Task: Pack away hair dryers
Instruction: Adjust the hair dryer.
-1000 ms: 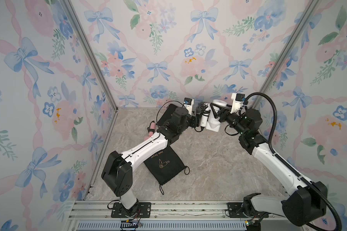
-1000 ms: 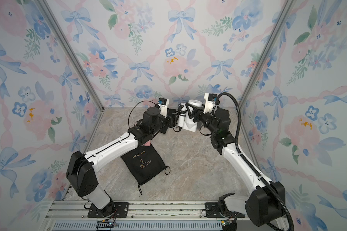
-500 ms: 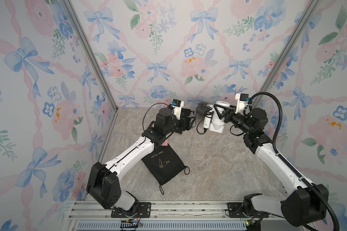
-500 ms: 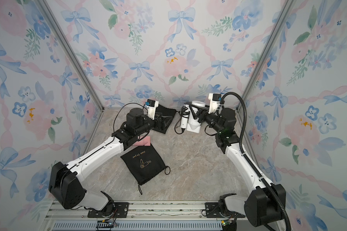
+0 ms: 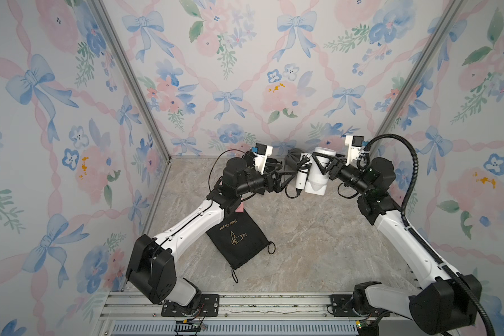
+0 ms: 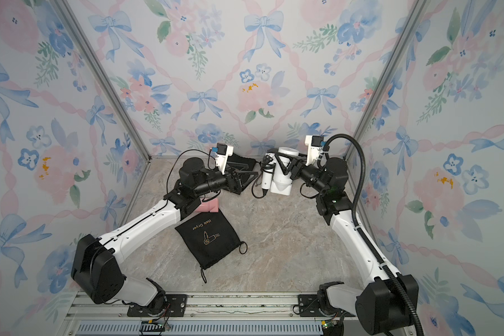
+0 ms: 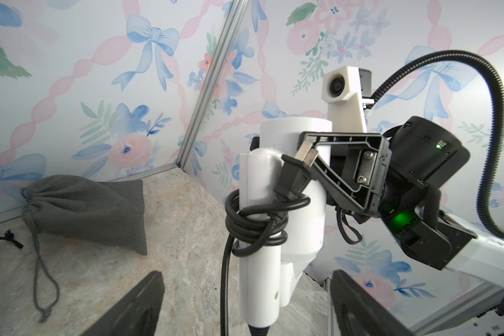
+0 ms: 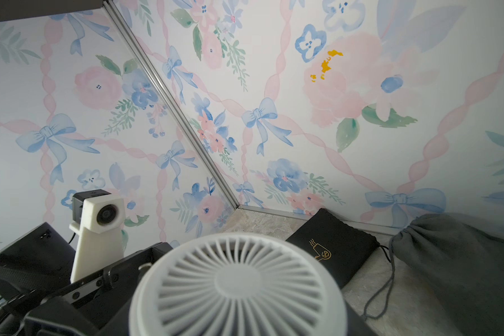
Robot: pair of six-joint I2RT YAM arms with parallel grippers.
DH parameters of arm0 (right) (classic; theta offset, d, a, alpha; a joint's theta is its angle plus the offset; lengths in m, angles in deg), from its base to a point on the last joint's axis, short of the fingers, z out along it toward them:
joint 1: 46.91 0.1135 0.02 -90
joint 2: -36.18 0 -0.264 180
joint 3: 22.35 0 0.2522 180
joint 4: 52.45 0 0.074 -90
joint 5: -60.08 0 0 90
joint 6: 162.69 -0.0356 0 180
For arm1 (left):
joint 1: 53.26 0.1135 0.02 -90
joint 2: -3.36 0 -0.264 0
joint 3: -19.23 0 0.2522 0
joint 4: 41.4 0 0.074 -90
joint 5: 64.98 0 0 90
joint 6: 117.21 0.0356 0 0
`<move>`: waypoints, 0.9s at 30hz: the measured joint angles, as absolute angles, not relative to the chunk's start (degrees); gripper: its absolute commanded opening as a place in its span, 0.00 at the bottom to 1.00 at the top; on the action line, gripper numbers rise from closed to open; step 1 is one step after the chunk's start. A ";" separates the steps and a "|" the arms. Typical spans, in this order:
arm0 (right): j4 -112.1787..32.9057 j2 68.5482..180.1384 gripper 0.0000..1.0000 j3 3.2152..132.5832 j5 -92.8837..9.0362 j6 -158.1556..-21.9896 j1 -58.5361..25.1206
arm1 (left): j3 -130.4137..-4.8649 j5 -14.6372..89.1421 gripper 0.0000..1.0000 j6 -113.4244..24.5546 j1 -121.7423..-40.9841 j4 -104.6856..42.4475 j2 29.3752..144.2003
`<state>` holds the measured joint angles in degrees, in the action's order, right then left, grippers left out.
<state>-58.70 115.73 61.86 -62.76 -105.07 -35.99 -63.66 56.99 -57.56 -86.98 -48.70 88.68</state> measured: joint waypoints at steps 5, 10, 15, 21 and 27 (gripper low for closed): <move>-58.74 115.66 0.38 61.93 -62.98 -106.40 -35.99 | -64.23 58.61 0.92 -59.29 -87.24 -51.76 91.72; -58.85 115.66 0.39 62.72 -63.01 -107.01 -35.75 | -65.71 59.11 0.92 -59.88 -88.49 -52.94 94.01; -58.91 115.66 0.40 63.70 -62.98 -107.06 -35.29 | -67.46 59.52 0.91 -60.10 -89.58 -53.77 95.17; -58.89 115.66 0.40 64.53 -63.03 -107.04 -34.27 | -69.10 59.63 0.88 -60.56 -89.99 -55.08 96.72; -58.85 115.68 0.40 64.88 -63.01 -107.01 -33.37 | -70.35 59.76 0.79 -61.26 -89.99 -56.37 98.56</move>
<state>-58.85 115.68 64.88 -63.01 -107.01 -33.37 -70.35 59.76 -61.26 -89.99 -56.37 98.56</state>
